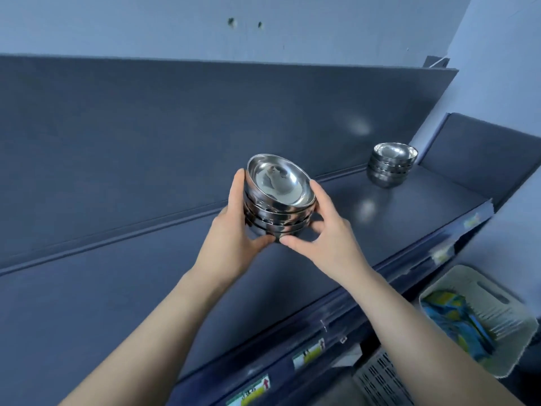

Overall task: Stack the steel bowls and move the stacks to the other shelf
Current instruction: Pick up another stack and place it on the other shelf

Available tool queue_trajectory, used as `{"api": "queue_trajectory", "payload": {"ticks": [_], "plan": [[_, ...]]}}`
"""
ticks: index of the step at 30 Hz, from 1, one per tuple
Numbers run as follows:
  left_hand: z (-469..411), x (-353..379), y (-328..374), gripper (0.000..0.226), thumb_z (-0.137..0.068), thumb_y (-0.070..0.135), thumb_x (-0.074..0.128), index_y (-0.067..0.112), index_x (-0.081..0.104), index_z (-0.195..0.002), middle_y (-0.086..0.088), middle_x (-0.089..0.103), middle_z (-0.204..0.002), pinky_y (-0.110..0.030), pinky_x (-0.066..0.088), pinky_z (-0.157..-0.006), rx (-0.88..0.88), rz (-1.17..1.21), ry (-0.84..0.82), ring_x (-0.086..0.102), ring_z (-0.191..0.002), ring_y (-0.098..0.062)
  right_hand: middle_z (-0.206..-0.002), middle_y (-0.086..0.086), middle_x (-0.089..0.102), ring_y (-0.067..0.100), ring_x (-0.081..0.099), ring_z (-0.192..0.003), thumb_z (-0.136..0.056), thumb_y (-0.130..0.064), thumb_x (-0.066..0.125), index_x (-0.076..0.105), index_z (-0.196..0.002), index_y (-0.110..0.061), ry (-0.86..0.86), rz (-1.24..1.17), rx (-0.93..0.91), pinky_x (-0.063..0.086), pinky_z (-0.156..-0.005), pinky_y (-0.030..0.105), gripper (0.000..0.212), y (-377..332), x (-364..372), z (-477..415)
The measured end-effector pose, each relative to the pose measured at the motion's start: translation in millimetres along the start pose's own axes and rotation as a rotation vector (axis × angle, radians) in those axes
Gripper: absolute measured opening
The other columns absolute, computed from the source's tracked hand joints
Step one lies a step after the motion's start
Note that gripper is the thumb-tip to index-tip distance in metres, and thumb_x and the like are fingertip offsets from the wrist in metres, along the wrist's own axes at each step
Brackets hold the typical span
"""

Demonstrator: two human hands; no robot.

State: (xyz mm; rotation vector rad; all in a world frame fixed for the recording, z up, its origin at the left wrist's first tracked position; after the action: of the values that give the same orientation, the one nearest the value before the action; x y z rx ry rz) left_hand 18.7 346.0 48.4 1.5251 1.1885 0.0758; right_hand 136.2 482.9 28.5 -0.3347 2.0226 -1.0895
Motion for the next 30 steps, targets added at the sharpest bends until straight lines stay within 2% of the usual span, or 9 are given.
{"api": "queue_trajectory", "payload": {"ticks": [3,7,10,13,15,18,22,26,30], "plan": [[35.6,-34.3,-7.5,0.113,-0.072,0.029,0.082,0.044,-0.001,-0.148,0.045,0.041,-0.096,0.006,0.034,-0.071,-0.070,-0.028,0.053,0.051,-0.091,0.005,-0.136,-0.021,0.054,0.007,0.060,-0.117,-0.069,-0.037,0.084,0.019,-0.149,-0.048,-0.075,-0.009,-0.035,0.045,-0.106,0.032,0.103,-25.7,29.2,15.3],[87.3,-80.7,-17.5,0.113,-0.071,0.030,0.082,0.042,0.001,-0.149,0.046,0.041,-0.095,0.009,0.032,-0.072,-0.129,-0.078,0.139,0.049,-0.084,0.018,-0.134,-0.020,0.057,0.005,0.059,-0.118,-0.069,-0.036,0.086,0.021,-0.150,-0.044,-0.177,-0.046,-0.094,0.046,-0.105,0.033,0.104,-61.6,72.6,38.9],[128.2,-116.2,-25.2,0.112,-0.071,0.031,0.082,0.039,0.002,-0.149,0.044,0.042,-0.095,0.006,0.035,-0.071,-0.174,-0.115,0.206,0.051,-0.084,0.009,-0.132,-0.017,0.059,0.004,0.058,-0.119,-0.068,-0.036,0.087,0.022,-0.151,-0.041,-0.233,-0.065,-0.141,0.047,-0.104,0.032,0.105,-90.0,106.8,59.1],[167.4,-152.3,-33.0,0.113,-0.071,0.031,0.082,0.037,0.001,-0.150,0.039,0.045,-0.096,0.004,0.034,-0.069,-0.218,-0.154,0.276,0.052,-0.091,0.001,-0.132,-0.014,0.060,0.004,0.058,-0.120,-0.068,-0.037,0.087,0.021,-0.151,-0.039,-0.300,-0.071,-0.195,0.048,-0.104,0.031,0.106,-121.7,140.8,78.3],[192.1,-177.4,-37.6,0.114,-0.071,0.031,0.082,0.035,0.001,-0.151,0.033,0.047,-0.100,0.004,0.035,-0.069,-0.238,-0.171,0.321,0.052,-0.093,0.000,-0.131,-0.014,0.060,0.003,0.057,-0.120,-0.068,-0.038,0.087,0.021,-0.151,-0.039,-0.343,-0.077,-0.230,0.048,-0.104,0.031,0.106,-144.1,163.9,89.0],[227.6,-218.9,-46.5,0.115,-0.071,0.033,0.082,0.035,0.000,-0.151,0.023,0.052,-0.104,-0.006,0.033,-0.071,-0.269,-0.202,0.386,0.054,-0.095,-0.003,-0.131,-0.013,0.060,0.005,0.058,-0.120,-0.067,-0.040,0.087,0.022,-0.151,-0.038,-0.391,-0.089,-0.281,0.048,-0.103,0.032,0.106,-180.8,201.4,105.3],[275.4,-281.5,-62.0,0.116,-0.069,0.036,0.083,0.035,0.000,-0.151,0.020,0.055,-0.098,-0.016,0.035,-0.074,-0.328,-0.246,0.457,0.059,-0.097,-0.011,-0.131,-0.016,0.060,0.003,0.059,-0.117,-0.067,-0.040,0.087,0.024,-0.152,-0.035,-0.457,-0.130,-0.332,0.048,-0.101,0.026,0.106,-235.1,257.4,130.3],[323.7,-348.7,-80.6,0.117,-0.067,0.035,0.084,0.027,0.003,-0.152,0.016,0.055,-0.088,-0.013,0.031,-0.065,-0.360,-0.311,0.501,0.048,-0.081,-0.010,-0.131,-0.015,0.060,0.005,0.060,-0.117,-0.066,-0.045,0.086,0.024,-0.151,-0.037,-0.516,-0.153,-0.379,0.050,-0.102,0.034,0.106,-287.7,320.5,157.5],[367.0,-407.2,-106.0,0.120,-0.067,0.034,0.084,0.029,-0.001,-0.152,0.010,0.061,-0.101,-0.012,0.030,-0.069,-0.400,-0.335,0.521,0.053,-0.091,-0.011,-0.127,-0.024,0.056,0.006,0.058,-0.118,-0.066,-0.045,0.087,0.023,-0.151,-0.039,-0.566,-0.195,-0.388,0.048,-0.103,0.034,0.107,-330.9,380.4,183.1]]}}
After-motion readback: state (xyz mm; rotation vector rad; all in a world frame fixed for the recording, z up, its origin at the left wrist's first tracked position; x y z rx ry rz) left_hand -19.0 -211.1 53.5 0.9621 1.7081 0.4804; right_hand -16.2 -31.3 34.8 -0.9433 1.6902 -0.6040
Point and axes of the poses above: each hand's wrist, its own z-axis away from the middle knuckle, its own x-axis out of the palm, y = z × x, the point moved 4 cm from there along -z, towards the middle knuckle
